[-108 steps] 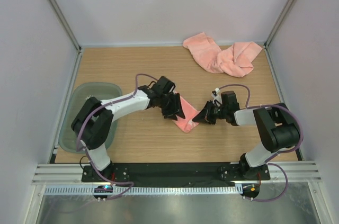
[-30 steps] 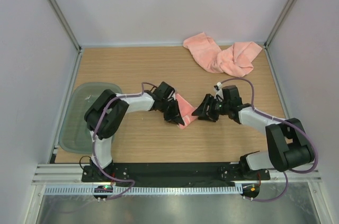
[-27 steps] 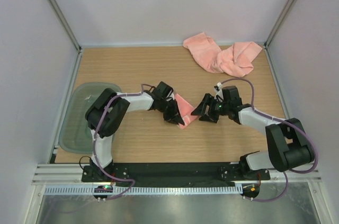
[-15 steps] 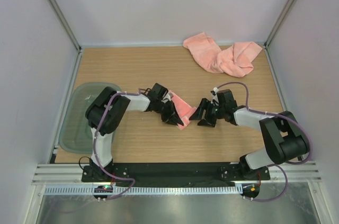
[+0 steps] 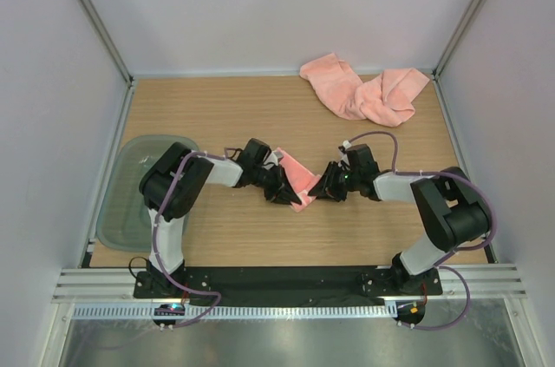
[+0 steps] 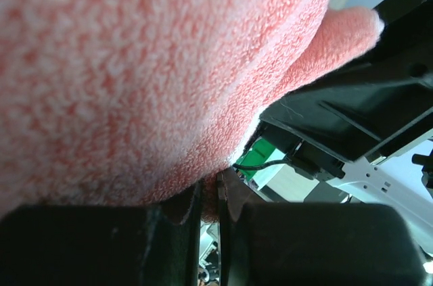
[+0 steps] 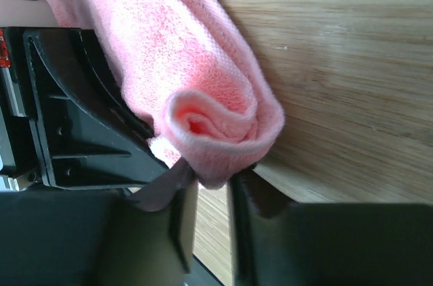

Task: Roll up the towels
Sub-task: Roll the towel

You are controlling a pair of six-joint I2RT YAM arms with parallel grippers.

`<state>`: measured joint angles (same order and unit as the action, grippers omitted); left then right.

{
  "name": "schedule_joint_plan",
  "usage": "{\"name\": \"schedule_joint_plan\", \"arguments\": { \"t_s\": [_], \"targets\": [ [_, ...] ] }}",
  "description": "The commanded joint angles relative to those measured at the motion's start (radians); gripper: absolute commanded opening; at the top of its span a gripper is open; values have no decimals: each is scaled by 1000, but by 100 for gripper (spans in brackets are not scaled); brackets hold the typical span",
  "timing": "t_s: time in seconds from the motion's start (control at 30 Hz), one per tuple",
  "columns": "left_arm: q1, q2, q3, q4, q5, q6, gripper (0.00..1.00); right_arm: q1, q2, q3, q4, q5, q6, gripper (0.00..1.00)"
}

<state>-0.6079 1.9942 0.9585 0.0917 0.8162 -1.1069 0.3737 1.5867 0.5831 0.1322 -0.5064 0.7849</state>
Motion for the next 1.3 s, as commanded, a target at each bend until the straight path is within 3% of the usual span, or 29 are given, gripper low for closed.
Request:
{"name": "schedule_joint_plan", "arguments": {
  "t_s": [0.0,0.13,0.2,0.23,0.43,0.53,0.6,0.73,0.93,1.1,1.27],
  "targets": [
    [2,37,-38,-35,24,-76,5,8,16,4,-23,71,-22,24],
    [2,17,-47,-30,26,-74,8,10,18,14,-32,74,-26,17],
    [2,8,-58,-30,21,-67,14,10,16,24,-45,75,-29,14],
    [2,-17,-64,-30,15,-47,21,10,13,29,-64,81,-32,14],
    [-6,-152,-29,-282,-181,123,50,11,-28,73,-173,92,-53,13],
    [-27,-212,28,-430,-319,217,54,10,-51,92,-218,95,-62,13],
    [-49,-247,68,-518,-418,283,55,11,-60,101,-232,98,-67,13],
    [-163,-328,199,-688,-790,377,55,16,-76,109,-263,100,-69,13],
    [-412,-385,293,-687,-1130,539,54,24,-83,118,-279,100,-64,13],
    [-536,-365,299,-601,-1180,650,54,27,-80,130,-295,100,-69,13],
    [-564,-316,275,-515,-1145,694,54,27,-82,136,-306,95,-75,13]
  ]
}}
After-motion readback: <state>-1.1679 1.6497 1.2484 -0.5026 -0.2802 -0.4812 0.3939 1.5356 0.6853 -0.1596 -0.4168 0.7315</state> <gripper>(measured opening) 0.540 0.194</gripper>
